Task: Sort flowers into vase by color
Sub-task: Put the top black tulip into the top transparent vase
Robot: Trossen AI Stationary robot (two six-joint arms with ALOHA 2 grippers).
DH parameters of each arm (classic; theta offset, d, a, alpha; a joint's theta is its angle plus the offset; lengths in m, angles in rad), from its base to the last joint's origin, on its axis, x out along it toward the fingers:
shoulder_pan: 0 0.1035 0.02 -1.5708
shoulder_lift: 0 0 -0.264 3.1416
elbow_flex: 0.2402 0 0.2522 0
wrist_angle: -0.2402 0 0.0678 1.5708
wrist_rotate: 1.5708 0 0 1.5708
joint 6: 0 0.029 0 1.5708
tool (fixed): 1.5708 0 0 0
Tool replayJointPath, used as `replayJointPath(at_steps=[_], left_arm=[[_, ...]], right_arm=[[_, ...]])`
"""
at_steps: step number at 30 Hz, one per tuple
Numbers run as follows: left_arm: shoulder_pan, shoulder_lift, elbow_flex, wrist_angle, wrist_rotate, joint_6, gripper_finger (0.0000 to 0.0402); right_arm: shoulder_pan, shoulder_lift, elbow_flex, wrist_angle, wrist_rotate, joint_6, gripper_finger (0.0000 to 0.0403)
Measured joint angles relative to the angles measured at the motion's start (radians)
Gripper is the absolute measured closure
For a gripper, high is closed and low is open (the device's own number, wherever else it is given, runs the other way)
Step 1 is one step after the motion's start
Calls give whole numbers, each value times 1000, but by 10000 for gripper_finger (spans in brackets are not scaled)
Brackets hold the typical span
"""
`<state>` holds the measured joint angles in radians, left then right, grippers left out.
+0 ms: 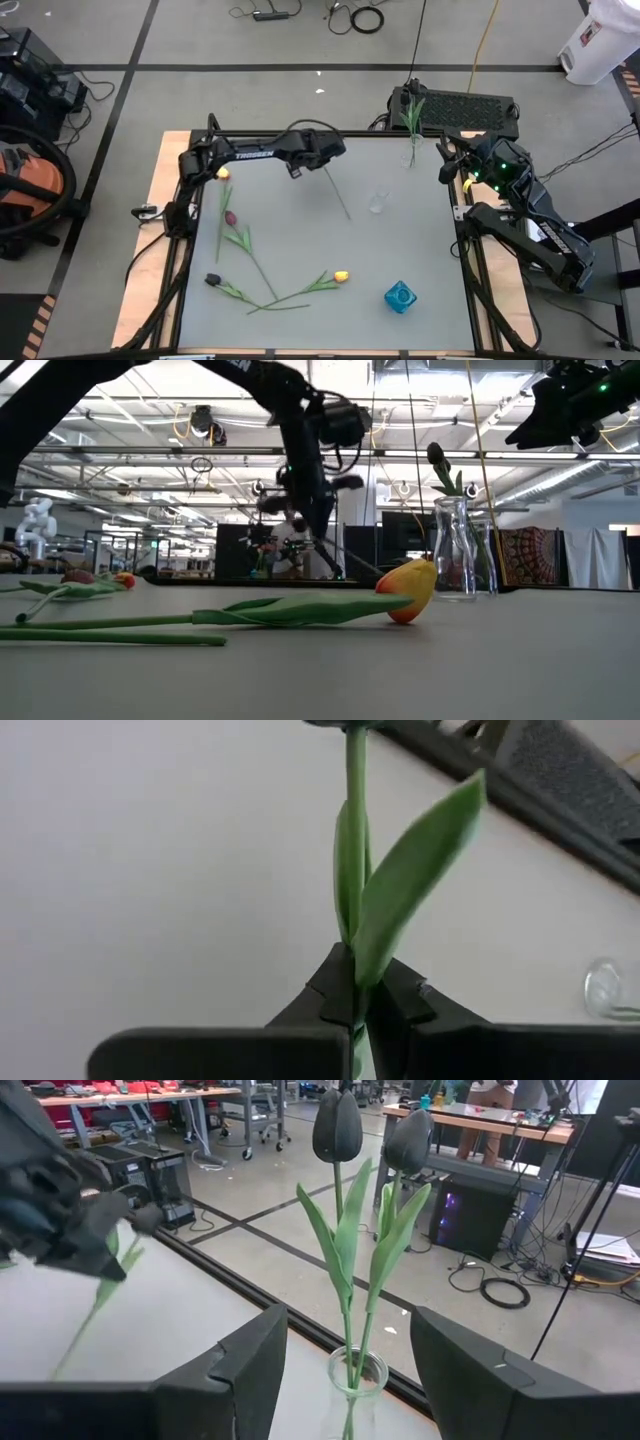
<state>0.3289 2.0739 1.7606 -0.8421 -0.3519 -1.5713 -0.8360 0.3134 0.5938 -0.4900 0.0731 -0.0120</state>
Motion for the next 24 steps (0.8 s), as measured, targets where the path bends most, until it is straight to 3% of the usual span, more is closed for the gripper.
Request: replayJointPath(at_steps=[12,24], left_arm=[[-45,0,276,-82,-191,327,389],[-97,1,553,-83,-314,672,389]], right_arm=[[0,0,0,-1,0,0,197],[0,0,0,-2,0,0,197]])
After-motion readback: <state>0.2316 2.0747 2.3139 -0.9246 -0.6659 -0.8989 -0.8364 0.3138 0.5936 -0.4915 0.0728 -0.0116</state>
